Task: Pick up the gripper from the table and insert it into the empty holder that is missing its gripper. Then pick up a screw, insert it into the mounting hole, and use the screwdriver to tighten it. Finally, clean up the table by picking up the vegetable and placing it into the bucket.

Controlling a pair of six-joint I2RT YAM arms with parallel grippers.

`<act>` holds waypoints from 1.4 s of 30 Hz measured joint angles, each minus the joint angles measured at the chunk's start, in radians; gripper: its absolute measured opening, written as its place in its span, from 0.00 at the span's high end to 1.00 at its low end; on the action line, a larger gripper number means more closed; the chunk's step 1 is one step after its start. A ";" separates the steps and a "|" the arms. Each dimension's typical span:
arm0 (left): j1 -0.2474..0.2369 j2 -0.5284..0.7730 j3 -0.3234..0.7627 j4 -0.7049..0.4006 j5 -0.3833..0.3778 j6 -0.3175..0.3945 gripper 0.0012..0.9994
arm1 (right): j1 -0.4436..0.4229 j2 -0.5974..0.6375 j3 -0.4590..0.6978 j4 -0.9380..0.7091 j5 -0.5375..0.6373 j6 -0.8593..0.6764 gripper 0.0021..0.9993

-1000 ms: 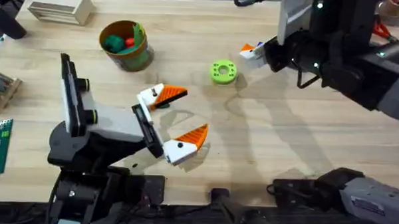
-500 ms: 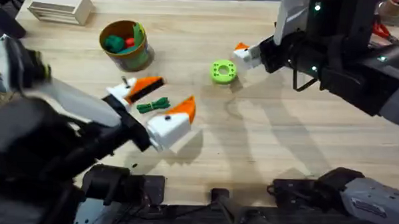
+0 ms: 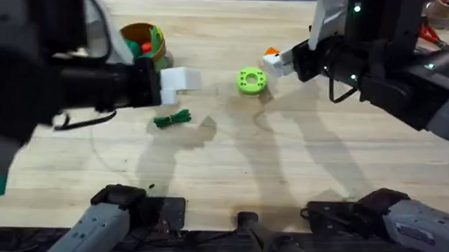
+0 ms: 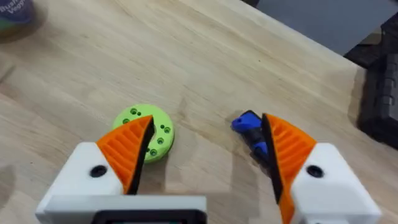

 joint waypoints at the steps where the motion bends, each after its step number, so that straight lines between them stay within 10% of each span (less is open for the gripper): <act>1: 0.000 0.091 0.000 -0.016 -0.004 0.068 0.01 | 0.000 0.000 0.000 0.000 0.000 0.000 0.01; 9: -0.008 0.294 0.000 -0.061 -0.040 0.374 0.01 | 0.000 0.000 0.000 0.000 0.000 0.004 0.01; 19: -0.008 0.466 0.000 -0.022 -0.208 0.551 0.01 | 0.000 0.000 0.000 0.000 0.000 0.006 0.01; 33: -0.060 0.656 0.000 0.026 -0.248 0.630 0.01 | 0.000 0.000 0.000 0.000 0.000 0.006 0.01; 39: -0.067 0.675 0.000 0.018 -0.256 0.641 0.98 | 0.000 0.000 0.000 0.000 0.000 0.006 0.01; 42: -0.067 0.671 0.021 -0.013 -0.244 0.641 0.98 | 0.000 0.000 0.000 0.000 0.000 0.006 0.01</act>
